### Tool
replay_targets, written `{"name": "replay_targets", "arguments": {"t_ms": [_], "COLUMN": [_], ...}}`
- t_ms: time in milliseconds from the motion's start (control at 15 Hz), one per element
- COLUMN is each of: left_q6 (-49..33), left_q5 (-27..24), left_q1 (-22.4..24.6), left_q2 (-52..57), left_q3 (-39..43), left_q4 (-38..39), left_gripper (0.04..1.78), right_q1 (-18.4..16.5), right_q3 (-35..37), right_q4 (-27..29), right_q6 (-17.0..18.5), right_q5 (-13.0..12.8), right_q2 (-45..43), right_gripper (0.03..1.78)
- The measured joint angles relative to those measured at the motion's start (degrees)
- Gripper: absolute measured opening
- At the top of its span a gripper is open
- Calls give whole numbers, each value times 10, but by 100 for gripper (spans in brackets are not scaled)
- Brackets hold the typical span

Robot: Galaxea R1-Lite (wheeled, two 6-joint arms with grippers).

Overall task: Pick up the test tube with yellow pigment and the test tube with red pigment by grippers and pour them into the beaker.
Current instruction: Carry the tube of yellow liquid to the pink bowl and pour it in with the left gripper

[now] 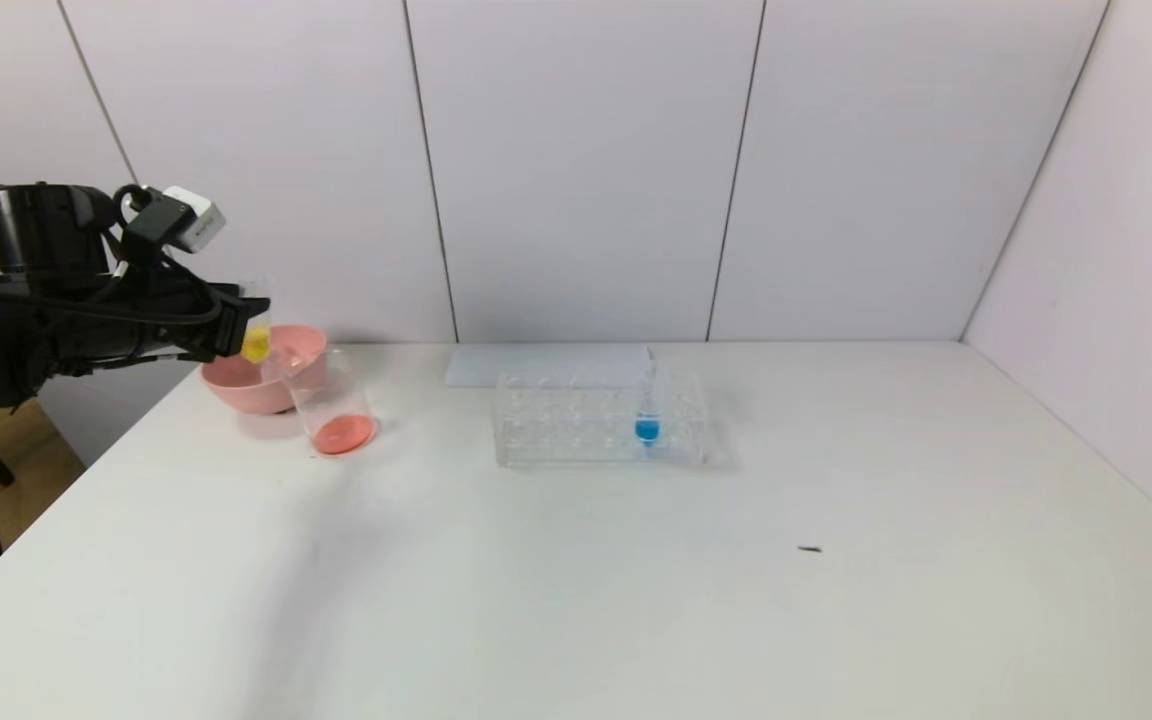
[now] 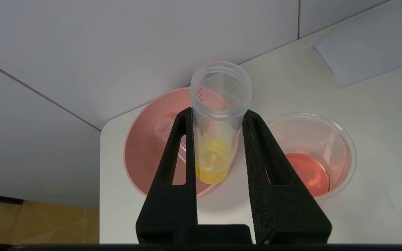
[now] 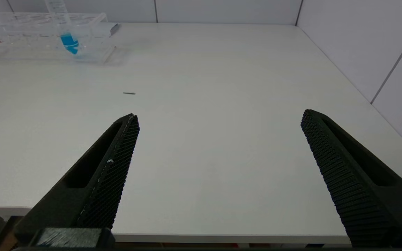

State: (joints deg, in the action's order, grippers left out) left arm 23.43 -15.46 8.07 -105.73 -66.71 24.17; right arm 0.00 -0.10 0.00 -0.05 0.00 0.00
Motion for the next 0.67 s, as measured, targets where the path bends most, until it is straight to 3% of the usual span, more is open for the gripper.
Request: {"name": "replay_targets", "arguments": {"t_ms": [667], "left_q6": [-1], "left_q5": [-23], "left_q1": [1], "left_q2": [7], "left_q3": [13], "left_q4": [0], "left_gripper": [44], "right_q1": [0], "right_q3": [0], "right_q4": [0], "right_q6": [0], "right_q5": [0], "right_q2": [0], "right_gripper": [170]}}
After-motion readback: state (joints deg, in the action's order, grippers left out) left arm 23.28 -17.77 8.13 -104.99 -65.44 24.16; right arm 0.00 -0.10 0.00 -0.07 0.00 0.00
